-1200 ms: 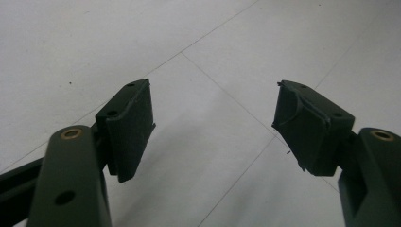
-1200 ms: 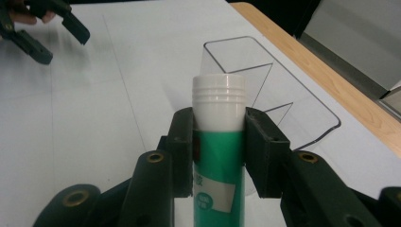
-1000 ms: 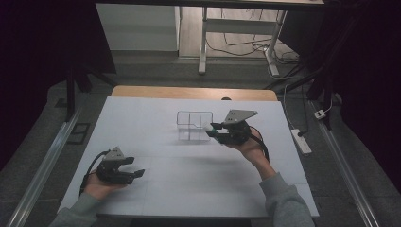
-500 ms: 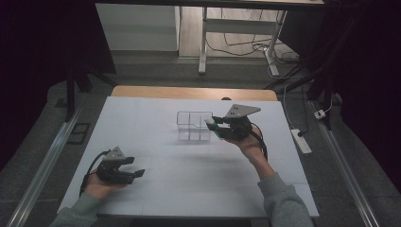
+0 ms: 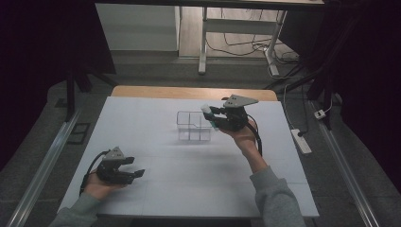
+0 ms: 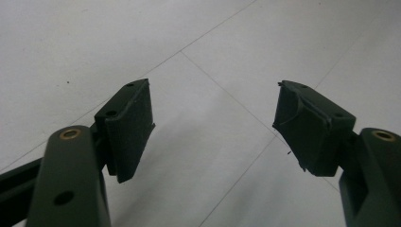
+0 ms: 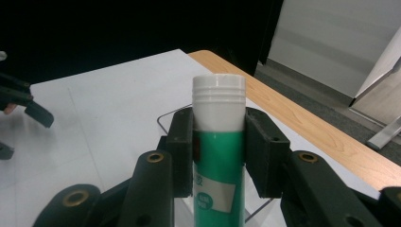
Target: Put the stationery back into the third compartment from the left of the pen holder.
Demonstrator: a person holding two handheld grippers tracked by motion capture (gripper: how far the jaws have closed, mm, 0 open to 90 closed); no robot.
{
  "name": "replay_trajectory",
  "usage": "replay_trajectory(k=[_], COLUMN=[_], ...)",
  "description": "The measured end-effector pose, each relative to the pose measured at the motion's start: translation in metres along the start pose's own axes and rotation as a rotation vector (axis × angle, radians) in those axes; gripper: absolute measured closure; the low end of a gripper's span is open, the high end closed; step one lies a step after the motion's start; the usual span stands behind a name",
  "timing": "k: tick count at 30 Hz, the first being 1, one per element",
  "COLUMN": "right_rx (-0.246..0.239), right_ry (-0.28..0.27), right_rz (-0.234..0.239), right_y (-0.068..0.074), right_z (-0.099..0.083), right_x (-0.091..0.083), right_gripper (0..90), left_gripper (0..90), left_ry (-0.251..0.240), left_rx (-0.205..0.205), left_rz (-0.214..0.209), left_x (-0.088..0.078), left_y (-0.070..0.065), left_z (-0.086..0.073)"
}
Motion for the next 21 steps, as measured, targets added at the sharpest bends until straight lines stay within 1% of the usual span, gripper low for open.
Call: replay_trajectory(k=[5,13,16,21], right_rx=[0.013,0.047,0.045,0.062], right_ry=[0.008,-0.018,-0.022,-0.028], right_rz=[0.002,-0.002,-0.003,-0.002], right_y=[-0.004,-0.01,-0.012,-0.014], right_z=[0.002,0.006,0.007,0.008], right_x=[0.01,0.02,0.023,0.031], right_gripper=[64.7,64.7,64.7,64.6], left_gripper=[28.2,28.1,28.1,28.0], left_ry=[0.003,0.007,0.009,0.01], left_rx=[0.002,0.002,0.004,0.004], left_rz=[0.001,0.0,0.0,0.001], left_x=[0.0,0.001,0.001,0.001], left_y=[0.0,0.0,0.0,0.0], left_z=[0.0,0.0,0.0,0.0])
Point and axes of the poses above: each handheld gripper's, and its own axes: x roughly forward along the jaws, z roughly out of its top, y roughly to its left, the point moved 5 cm from there along x, roughly forward along the jaws, and after that the axes turned 9 degrees about y, right-handed, at the moved point
